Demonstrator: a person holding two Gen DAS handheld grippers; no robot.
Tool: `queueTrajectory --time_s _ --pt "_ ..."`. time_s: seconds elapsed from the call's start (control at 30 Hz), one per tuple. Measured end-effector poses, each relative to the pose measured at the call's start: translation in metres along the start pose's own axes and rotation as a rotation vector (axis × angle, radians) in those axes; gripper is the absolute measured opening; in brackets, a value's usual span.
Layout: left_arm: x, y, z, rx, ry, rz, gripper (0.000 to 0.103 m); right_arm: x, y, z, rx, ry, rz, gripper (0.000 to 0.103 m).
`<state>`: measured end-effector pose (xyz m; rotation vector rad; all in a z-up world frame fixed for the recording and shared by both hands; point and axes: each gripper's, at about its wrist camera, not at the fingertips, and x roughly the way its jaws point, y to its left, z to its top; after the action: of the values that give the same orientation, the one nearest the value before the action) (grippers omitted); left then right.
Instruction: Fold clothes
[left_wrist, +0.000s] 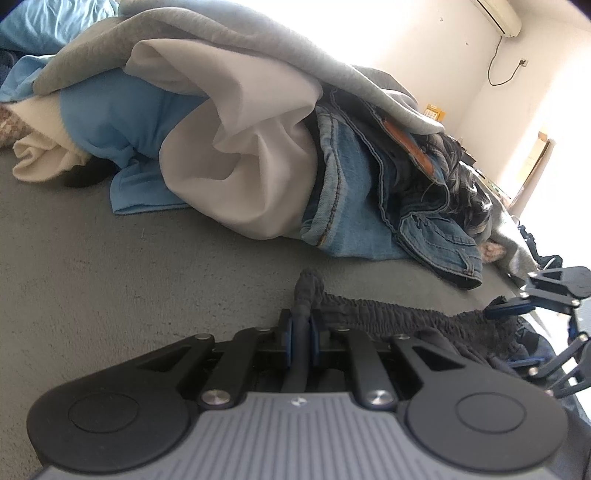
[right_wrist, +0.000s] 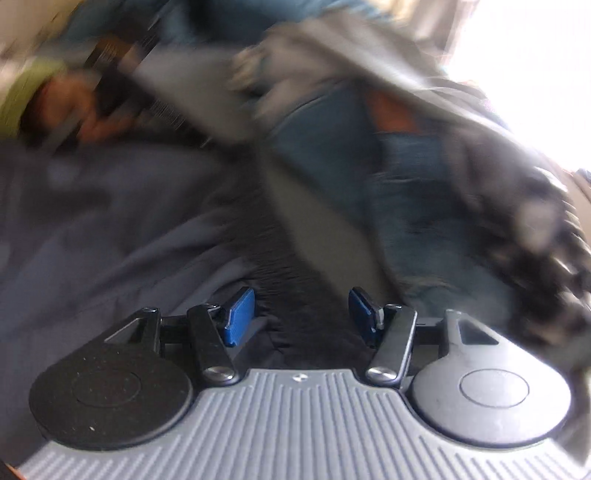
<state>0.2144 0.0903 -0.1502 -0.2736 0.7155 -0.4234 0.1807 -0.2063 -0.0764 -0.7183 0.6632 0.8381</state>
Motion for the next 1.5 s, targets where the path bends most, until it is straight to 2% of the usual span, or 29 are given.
queueTrajectory --time_s 0.07,0.2,0.23,0.27,0.37,0.57,0.77,0.9,0.97,1.0,1.03,1.07,1.17,1.27,1.33,1.43,1.5 --pt "0.000 -0.001 -0.001 -0.008 0.000 -0.007 0.012 0.013 0.000 0.008 -0.047 0.049 0.027 0.055" --pt "0.000 -0.002 -0.005 -0.021 -0.001 -0.024 0.012 0.020 -0.010 0.019 -0.034 0.110 0.090 0.054" --pt "0.000 -0.003 -0.005 -0.023 -0.002 -0.026 0.012 0.020 -0.011 0.021 -0.027 0.126 0.104 0.047" --pt "0.000 -0.003 -0.006 -0.025 -0.002 -0.028 0.012 0.020 -0.008 0.022 -0.040 0.134 0.102 0.034" --pt "0.001 -0.005 -0.009 -0.028 -0.005 -0.031 0.012 0.015 0.007 0.022 -0.099 0.131 0.051 0.026" --pt "0.003 -0.011 -0.012 -0.015 -0.007 -0.024 0.013 0.005 0.027 0.013 -0.129 0.070 -0.095 0.015" --pt "0.018 -0.029 -0.015 0.001 0.001 -0.017 0.013 0.004 0.024 0.013 -0.128 0.029 -0.207 0.012" --pt "0.031 -0.042 -0.018 -0.002 0.004 -0.019 0.013 0.024 0.011 0.015 -0.091 0.072 -0.203 0.013" --pt "0.016 -0.025 -0.015 -0.004 0.003 -0.022 0.013 0.029 0.007 0.009 -0.064 0.069 -0.209 0.025" --pt "0.005 -0.012 -0.013 -0.005 0.002 -0.023 0.013 0.025 0.006 0.005 -0.051 0.049 -0.216 0.028" --pt "-0.001 -0.005 -0.012 -0.006 0.001 -0.024 0.013 0.019 0.003 0.003 -0.022 0.028 -0.221 0.039" --pt "-0.002 -0.003 -0.013 -0.007 0.002 -0.025 0.013 0.010 -0.002 0.001 0.028 0.003 -0.225 0.056" --pt "0.009 -0.013 -0.006 -0.004 0.004 -0.023 0.013 -0.024 -0.026 -0.017 0.220 -0.111 -0.224 0.069" --pt "0.008 -0.014 -0.007 -0.001 0.005 -0.019 0.013 -0.047 -0.058 -0.046 0.502 -0.168 -0.193 0.082" --pt "0.007 -0.014 -0.005 0.004 0.007 -0.016 0.013 -0.049 -0.074 -0.066 0.658 -0.168 -0.144 0.083" --pt "0.007 -0.016 -0.003 -0.018 0.010 -0.013 0.013 -0.035 -0.087 -0.087 0.827 -0.121 -0.073 0.082" --pt "0.007 -0.018 0.000 -0.036 0.011 -0.012 0.013 -0.024 -0.087 -0.097 0.904 -0.104 -0.061 0.064"
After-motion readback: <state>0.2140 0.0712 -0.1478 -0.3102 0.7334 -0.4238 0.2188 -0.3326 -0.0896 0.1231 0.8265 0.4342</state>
